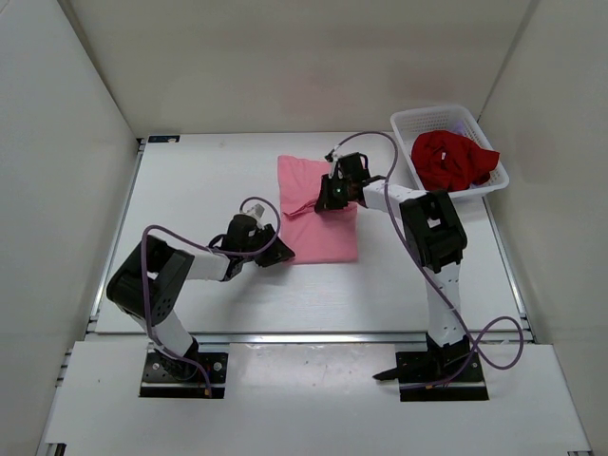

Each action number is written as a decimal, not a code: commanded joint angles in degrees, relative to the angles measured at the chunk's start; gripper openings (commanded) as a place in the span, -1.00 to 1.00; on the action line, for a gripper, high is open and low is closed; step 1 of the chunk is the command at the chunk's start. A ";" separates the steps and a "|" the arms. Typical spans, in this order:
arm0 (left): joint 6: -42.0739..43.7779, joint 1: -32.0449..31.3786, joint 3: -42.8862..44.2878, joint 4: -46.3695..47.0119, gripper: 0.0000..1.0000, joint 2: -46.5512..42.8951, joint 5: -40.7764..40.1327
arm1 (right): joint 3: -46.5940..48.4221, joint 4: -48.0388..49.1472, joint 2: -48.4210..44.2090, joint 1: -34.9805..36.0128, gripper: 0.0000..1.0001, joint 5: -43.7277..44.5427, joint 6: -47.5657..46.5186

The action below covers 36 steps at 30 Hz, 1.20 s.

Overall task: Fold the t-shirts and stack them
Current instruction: Fold the folded rectangular tshirt in 1/3 of the way

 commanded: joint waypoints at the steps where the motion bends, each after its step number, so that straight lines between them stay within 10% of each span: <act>1: 0.50 0.01 -1.35 -2.95 -0.23 -2.73 1.38 | 8.82 3.16 2.94 -3.02 -1.00 0.35 2.12; 6: 2.34 -0.51 2.34 -8.30 -0.21 -6.33 2.43 | 15.36 -4.41 0.42 -3.46 -1.00 0.86 0.11; 21: 3.84 3.27 -2.05 -11.22 0.23 -12.49 1.37 | -41.30 19.04 -32.11 -6.71 -1.00 -0.98 11.87; 36: 3.67 2.30 -2.49 -8.84 -0.02 -6.78 -1.26 | -51.08 21.16 -37.99 -9.18 -0.76 -1.25 13.12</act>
